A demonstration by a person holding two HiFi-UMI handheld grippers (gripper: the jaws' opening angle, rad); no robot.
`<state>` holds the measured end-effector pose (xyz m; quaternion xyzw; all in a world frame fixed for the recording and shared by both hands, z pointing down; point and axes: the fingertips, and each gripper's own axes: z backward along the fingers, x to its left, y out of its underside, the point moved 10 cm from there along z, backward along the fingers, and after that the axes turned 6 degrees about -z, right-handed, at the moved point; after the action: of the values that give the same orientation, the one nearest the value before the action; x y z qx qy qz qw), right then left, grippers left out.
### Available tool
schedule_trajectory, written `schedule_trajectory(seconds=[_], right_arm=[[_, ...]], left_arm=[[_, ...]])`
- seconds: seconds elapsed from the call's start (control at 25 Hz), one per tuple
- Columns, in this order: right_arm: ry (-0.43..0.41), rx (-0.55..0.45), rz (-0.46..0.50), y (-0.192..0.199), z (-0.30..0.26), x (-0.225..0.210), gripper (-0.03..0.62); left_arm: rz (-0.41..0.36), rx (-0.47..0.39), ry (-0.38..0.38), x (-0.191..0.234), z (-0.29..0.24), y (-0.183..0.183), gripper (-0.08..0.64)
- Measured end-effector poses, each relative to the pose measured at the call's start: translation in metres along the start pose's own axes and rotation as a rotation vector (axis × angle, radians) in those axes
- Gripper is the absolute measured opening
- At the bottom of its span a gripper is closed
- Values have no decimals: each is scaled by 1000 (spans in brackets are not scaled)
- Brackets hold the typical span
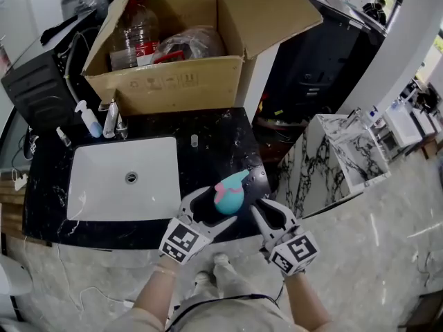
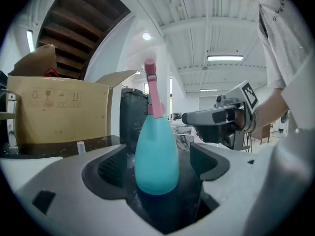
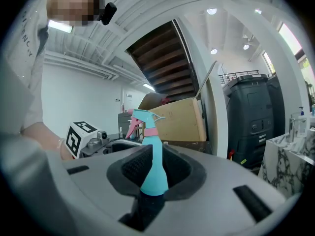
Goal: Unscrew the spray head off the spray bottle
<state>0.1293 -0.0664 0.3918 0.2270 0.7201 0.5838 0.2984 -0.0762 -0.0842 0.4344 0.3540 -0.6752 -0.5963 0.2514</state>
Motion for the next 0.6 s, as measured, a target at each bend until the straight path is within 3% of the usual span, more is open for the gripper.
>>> schedule_trajectory(seconds=[0.28, 0.6], right_arm=[[-38, 12, -4, -6, -8, -15, 63], [-154, -33, -57, -23, -22, -5, 103]], left_arm=[[-52, 30, 71, 6, -29, -2, 388], [-82, 36, 18, 4, -42, -6, 377]])
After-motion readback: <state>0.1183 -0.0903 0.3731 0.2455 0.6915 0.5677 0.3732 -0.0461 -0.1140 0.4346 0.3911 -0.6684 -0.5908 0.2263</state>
